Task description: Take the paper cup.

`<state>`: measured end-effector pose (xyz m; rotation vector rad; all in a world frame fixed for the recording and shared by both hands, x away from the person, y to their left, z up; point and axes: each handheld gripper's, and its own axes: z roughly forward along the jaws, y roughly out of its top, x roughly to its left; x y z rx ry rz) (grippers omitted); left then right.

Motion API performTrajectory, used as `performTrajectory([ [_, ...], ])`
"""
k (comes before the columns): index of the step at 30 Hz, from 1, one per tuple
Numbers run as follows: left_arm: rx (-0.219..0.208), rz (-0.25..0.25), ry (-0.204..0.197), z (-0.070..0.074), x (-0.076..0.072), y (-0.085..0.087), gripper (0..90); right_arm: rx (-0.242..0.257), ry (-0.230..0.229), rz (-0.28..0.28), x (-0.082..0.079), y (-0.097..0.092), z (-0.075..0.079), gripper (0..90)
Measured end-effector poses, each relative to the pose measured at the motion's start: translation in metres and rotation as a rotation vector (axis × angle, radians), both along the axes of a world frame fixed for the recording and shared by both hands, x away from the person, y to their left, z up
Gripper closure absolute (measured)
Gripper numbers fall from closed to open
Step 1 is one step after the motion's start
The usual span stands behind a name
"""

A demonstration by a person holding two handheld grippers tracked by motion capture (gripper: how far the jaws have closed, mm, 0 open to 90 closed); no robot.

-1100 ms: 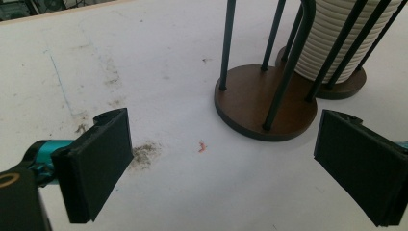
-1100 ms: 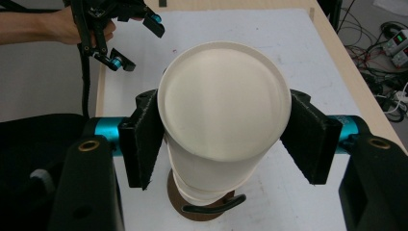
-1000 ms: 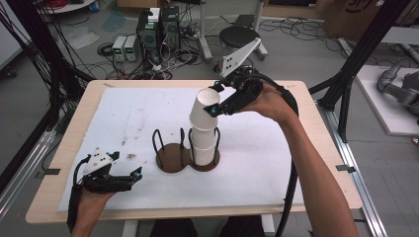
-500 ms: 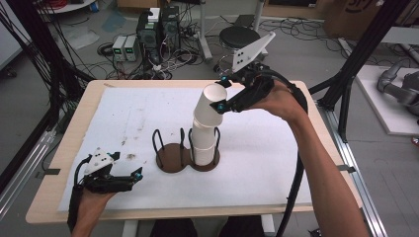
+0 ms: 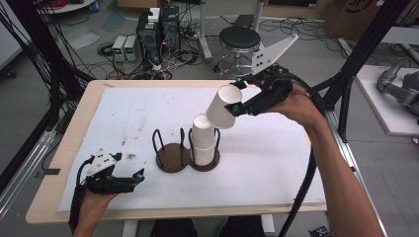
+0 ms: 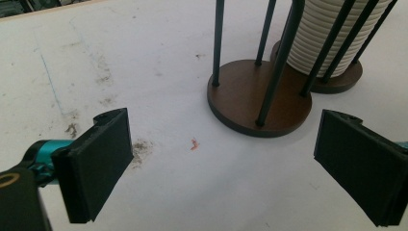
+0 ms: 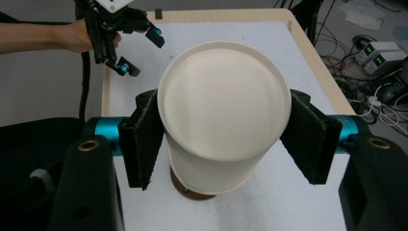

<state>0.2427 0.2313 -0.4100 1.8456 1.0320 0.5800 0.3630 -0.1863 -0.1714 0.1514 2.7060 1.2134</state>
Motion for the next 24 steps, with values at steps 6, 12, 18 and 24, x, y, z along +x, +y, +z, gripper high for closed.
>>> performTrajectory([
  [6,0.001,-0.002,0.002,0.0,0.0,0.0,6.2,0.005,0.01,-0.01,-0.004,-0.015,-0.003,35.6],
  [12,0.006,-0.006,0.003,0.0,0.001,-0.001,6.3,0.012,0.017,-0.022,-0.012,-0.031,-0.012,35.6],
  [18,0.009,-0.008,0.003,-0.001,0.0,-0.003,6.2,0.02,0.026,-0.018,-0.019,-0.038,-0.022,35.6],
  [24,0.011,-0.014,0.002,0.0,0.0,-0.003,6.3,0.024,0.033,-0.015,-0.024,-0.04,-0.033,35.6],
])
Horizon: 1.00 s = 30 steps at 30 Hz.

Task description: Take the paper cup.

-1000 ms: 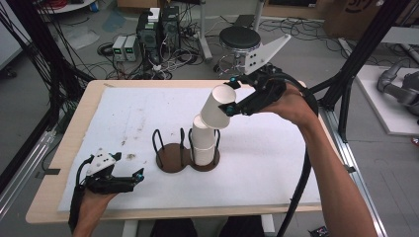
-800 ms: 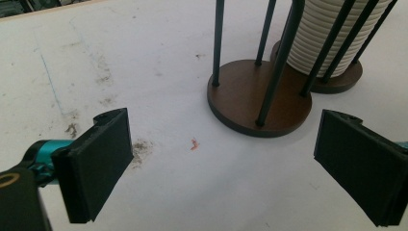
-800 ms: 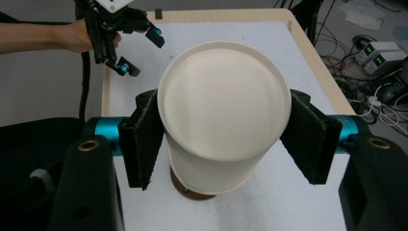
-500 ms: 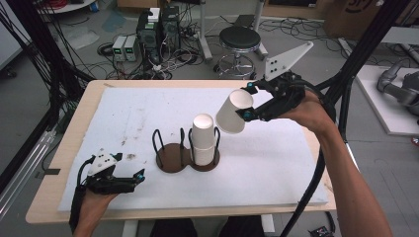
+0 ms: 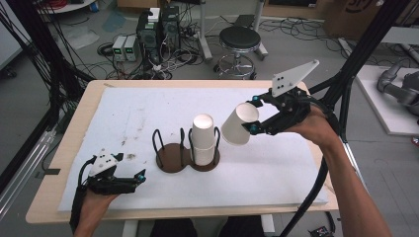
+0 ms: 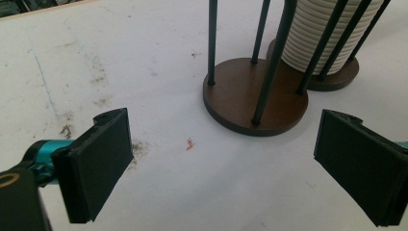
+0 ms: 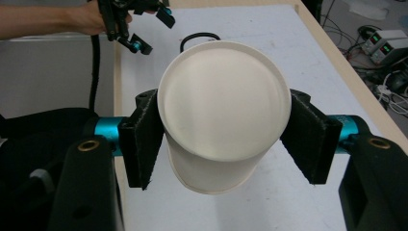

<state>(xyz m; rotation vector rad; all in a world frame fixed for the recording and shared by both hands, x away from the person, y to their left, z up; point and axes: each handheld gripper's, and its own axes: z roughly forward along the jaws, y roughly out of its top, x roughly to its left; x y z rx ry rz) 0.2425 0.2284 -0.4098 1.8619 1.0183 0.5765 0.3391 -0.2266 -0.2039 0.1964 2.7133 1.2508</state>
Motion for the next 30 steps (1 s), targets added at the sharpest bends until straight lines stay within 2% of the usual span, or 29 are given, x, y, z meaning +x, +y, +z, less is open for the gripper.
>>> performTrajectory([
  [20,0.0,-0.007,0.001,-0.001,0.001,-0.002,6.3,-0.003,0.045,0.016,-0.011,-0.003,-0.036,35.6],
  [30,0.001,-0.013,0.005,-0.003,0.002,-0.001,6.2,-0.001,0.058,0.009,-0.01,-0.006,-0.043,35.6],
])
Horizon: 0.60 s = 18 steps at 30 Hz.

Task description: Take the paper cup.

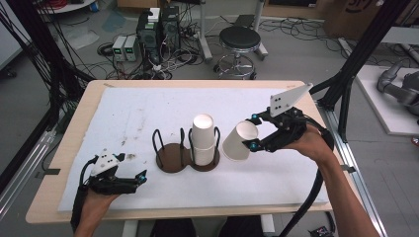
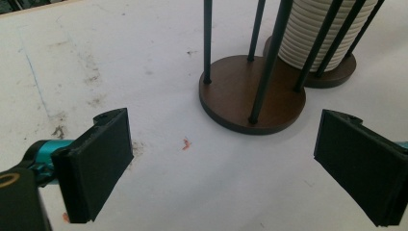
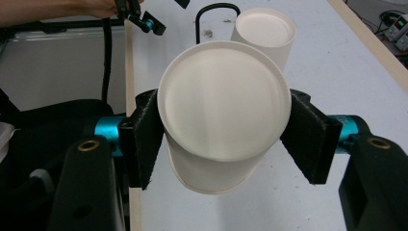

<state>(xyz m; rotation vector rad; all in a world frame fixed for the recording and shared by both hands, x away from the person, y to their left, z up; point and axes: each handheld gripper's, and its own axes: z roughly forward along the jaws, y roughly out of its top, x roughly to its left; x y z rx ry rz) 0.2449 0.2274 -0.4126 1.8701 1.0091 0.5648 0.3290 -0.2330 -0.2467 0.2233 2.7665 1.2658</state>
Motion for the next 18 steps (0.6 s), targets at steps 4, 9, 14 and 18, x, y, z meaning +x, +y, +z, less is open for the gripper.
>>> performTrajectory([
  [4,0.0,0.003,0.002,-0.0002,0.0,0.001,6.2,0.003,-0.004,-0.001,0.0011,0.0009,-0.0007,35.5],
  [9,-0.007,0.003,-0.002,0.0008,0.0002,0.0012,6.2,0.0,0.001,0.007,0.0032,0.0038,-0.0009,35.5],
  [14,-0.005,0.007,0.001,-0.0002,-0.0001,0.0016,6.2,-0.006,0.009,0.011,0.004,0.0064,-0.0046,35.5],
  [18,-0.005,0.006,0.001,-0.0004,0.0001,0.0015,6.2,-0.011,0.011,0.012,0.0039,0.0078,-0.0061,35.5],
])
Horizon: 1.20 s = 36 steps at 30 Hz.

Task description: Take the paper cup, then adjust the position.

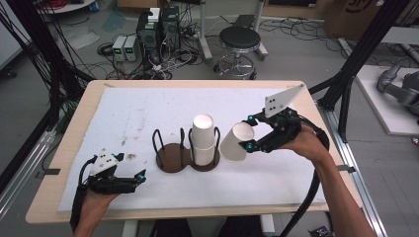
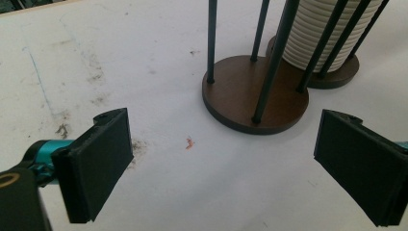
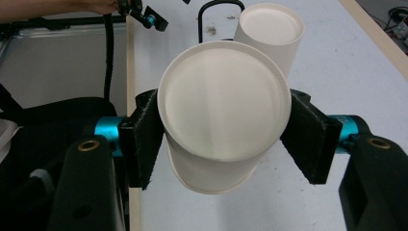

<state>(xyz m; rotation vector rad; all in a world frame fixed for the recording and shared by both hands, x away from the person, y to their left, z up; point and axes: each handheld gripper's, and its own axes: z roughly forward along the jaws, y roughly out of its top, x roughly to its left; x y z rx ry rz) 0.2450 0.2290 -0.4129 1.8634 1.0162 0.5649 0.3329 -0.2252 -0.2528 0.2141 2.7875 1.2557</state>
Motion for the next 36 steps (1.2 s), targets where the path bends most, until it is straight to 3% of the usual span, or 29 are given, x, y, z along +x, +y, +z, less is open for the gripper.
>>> performTrajectory([
  [21,-0.003,0.007,-0.007,0.0032,-0.0015,0.0036,6.2,-0.005,-0.006,0.005,-0.001,-0.0014,0.003,35.6],
  [28,-0.023,-0.009,-0.01,0.004,-0.0021,0.0046,6.3,-0.005,-0.006,0.007,-0.0006,-0.0012,0.0028,35.6],
  [32,-0.021,-0.025,0.006,0.0046,-0.0017,0.0042,6.2,-0.004,-0.005,0.007,-0.001,-0.0022,0.0024,35.5],
  [36,-0.016,-0.048,-0.002,0.0069,-0.0019,0.0033,6.2,-0.005,-0.004,0.006,-0.0014,-0.0031,0.0018,35.5],
])
